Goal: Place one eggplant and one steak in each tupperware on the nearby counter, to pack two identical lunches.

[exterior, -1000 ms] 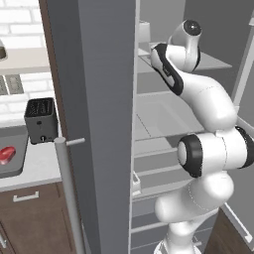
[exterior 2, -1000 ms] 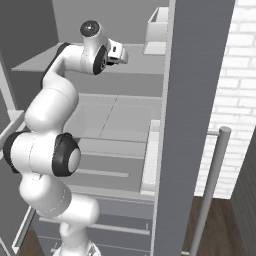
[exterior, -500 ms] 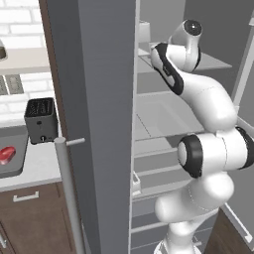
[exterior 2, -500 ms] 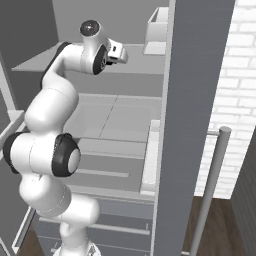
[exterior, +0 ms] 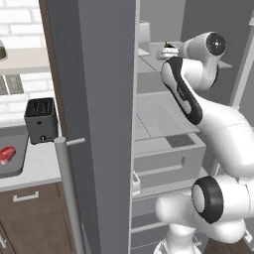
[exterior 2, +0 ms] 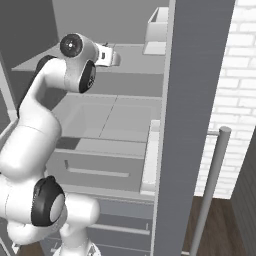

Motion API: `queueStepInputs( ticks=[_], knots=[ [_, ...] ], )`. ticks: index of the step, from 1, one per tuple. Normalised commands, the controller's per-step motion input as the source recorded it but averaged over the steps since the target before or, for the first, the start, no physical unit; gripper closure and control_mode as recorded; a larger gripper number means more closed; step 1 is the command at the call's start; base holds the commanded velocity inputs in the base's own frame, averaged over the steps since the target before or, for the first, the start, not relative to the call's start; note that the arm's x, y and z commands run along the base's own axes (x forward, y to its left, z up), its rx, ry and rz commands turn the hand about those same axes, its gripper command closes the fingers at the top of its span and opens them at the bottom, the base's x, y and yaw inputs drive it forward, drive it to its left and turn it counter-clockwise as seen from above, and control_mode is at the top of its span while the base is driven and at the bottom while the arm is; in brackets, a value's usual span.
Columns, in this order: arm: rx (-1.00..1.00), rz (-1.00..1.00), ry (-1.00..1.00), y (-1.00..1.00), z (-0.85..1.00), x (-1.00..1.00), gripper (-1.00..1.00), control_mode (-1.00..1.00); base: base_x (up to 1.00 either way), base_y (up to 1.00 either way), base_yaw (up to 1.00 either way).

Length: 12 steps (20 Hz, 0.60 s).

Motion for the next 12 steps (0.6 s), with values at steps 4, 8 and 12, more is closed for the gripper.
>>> queueStepInputs(
  ticks=[4, 8, 12],
  knots=[
    [0.03, 0.0, -0.3, 0.0, 0.24, -1.0, 1.0, -1.0, 0.0, 0.0, 0.0],
    [0.04, 0.0, 0.01, -0.02, 0.36, -1.0, 1.0, -1.0, 0.0, 0.0, 0.0],
    [0.01, 0.0, 0.21, -0.08, 0.19, -1.0, 1.0, -1.0, 0.0, 0.0, 0.0]
  ],
)
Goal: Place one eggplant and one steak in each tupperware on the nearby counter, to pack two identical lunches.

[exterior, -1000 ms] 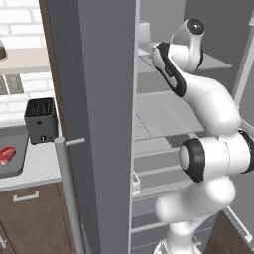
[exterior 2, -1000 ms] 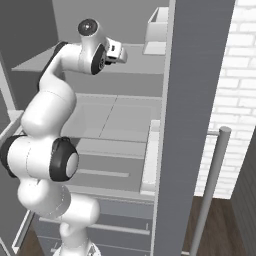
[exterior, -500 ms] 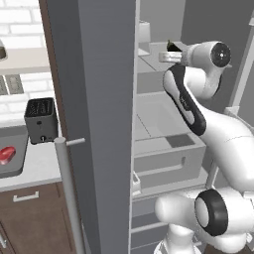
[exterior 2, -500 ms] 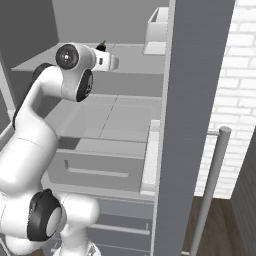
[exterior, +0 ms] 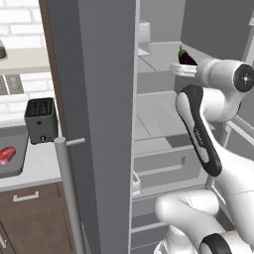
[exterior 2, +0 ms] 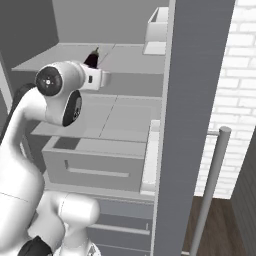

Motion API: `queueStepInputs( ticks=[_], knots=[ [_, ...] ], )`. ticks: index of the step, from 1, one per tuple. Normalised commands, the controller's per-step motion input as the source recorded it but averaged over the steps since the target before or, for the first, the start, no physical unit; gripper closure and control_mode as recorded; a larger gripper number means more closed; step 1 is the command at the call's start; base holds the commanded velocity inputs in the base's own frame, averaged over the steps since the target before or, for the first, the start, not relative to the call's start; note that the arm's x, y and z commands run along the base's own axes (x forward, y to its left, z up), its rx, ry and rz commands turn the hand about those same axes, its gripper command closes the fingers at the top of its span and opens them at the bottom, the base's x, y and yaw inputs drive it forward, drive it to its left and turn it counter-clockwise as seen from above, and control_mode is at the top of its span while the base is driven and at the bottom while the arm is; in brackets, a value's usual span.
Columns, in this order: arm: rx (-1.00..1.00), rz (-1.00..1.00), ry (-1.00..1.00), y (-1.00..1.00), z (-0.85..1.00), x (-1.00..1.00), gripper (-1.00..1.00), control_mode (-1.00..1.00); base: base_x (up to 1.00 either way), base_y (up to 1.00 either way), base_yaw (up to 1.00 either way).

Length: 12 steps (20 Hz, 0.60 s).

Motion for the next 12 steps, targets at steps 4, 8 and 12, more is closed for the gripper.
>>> queueStepInputs(
  ticks=[4, 8, 12],
  knots=[
    [0.0, 0.0, 0.28, 0.0, 0.0, -1.0, 1.0, -1.0, 0.0, 0.0, 0.0],
    [-0.05, 0.0, 0.39, 0.0, -0.46, -1.0, 1.0, -1.0, 0.0, 0.0, 0.0],
    [-0.09, 0.0, 0.46, 0.0, -1.0, -0.98, 1.0, -1.0, 0.0, 0.0, 0.0]
  ],
)
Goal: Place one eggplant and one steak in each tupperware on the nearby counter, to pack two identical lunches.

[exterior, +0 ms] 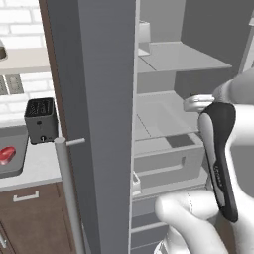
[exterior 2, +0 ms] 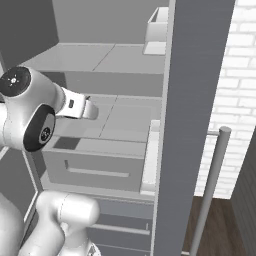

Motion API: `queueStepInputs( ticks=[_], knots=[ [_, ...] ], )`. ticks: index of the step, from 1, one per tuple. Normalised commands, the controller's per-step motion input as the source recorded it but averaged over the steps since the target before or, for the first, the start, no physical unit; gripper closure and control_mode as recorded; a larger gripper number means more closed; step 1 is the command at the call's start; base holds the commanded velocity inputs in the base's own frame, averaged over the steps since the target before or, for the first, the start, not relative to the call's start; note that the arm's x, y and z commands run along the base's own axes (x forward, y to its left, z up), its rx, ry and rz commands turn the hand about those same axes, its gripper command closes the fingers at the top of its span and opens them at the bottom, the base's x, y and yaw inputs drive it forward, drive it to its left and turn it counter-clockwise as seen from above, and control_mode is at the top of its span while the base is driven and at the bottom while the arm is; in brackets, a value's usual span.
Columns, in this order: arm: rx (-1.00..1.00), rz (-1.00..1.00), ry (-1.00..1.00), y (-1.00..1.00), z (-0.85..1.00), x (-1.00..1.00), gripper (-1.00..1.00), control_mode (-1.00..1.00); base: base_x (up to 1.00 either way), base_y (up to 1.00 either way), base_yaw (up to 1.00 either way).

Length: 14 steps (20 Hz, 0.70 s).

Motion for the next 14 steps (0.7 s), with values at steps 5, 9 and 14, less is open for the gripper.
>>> queueStepInputs(
  ticks=[5, 9, 14],
  knots=[
    [-0.03, 0.0, 0.15, 0.0, -0.93, -0.49, 1.0, -1.0, 0.0, 0.0, 0.0],
    [0.0, 0.05, 0.12, 0.01, -0.58, -0.1, 1.0, -1.0, 0.0, 0.0, 0.0],
    [0.0, 0.25, 0.09, 0.09, -0.3, -0.39, 1.0, 1.0, -0.14, 0.03, 0.11]
  ],
)
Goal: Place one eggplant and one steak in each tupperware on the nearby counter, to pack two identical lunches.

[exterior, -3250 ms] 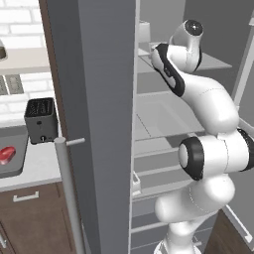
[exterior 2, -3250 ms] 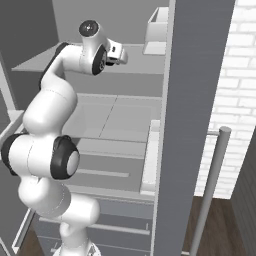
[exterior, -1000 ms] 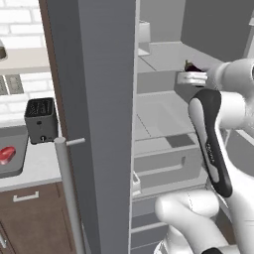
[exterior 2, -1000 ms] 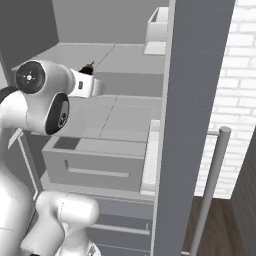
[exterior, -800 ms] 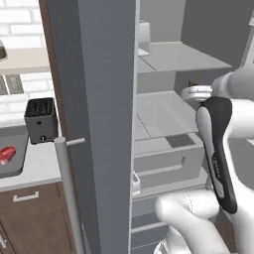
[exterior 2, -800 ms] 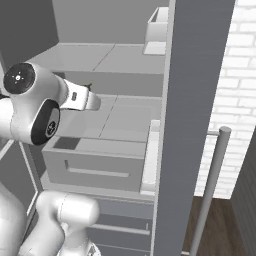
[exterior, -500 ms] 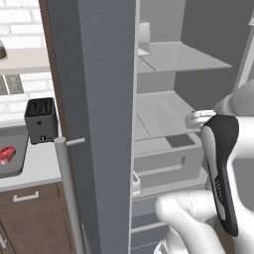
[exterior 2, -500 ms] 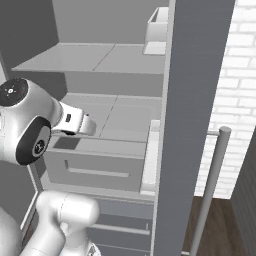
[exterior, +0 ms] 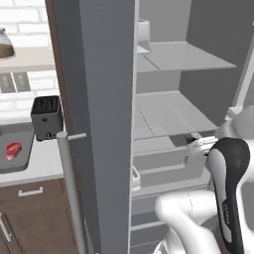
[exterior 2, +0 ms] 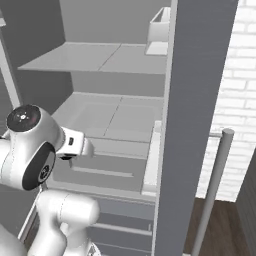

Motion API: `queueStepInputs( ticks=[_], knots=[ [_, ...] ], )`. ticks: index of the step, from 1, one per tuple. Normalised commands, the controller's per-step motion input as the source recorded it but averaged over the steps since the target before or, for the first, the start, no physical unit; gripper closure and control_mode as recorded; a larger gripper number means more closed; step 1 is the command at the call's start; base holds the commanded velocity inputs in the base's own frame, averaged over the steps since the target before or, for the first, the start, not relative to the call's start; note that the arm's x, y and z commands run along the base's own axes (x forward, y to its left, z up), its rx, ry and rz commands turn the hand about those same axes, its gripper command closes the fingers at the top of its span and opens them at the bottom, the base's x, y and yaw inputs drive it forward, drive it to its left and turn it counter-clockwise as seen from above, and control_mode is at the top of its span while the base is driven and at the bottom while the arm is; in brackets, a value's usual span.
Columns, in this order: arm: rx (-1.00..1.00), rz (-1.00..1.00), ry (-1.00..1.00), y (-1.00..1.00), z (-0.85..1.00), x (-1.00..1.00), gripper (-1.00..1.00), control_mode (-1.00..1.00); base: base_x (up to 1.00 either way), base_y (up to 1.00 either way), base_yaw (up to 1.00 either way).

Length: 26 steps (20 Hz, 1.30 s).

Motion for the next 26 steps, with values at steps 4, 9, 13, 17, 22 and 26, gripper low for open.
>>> queueStepInputs(
  ticks=[4, 9, 13, 17, 22, 26],
  knots=[
    [0.0, 0.0, 0.0, 0.0, 0.0, 0.0, 1.0, 1.0, -0.72, 0.12, 0.69],
    [0.0, 0.0, 0.0, 0.0, 0.0, 0.0, 1.0, 1.0, -0.3, 0.09, 0.88],
    [0.0, 0.0, 0.0, 0.0, 0.0, 0.0, 1.0, 1.0, -0.09, 0.26, 0.93],
    [0.0, 0.0, 0.0, 0.0, 0.0, 0.0, 1.0, 1.0, -0.01, 0.44, 0.93],
    [0.0, 0.0, 0.0, 0.0, 0.0, 0.0, 1.0, 1.0, -0.01, 0.48, 0.91],
    [0.0, 0.0, 0.0, 0.0, 0.0, 0.0, 1.0, 1.0, 0.15, 0.56, 0.76]
  ],
)
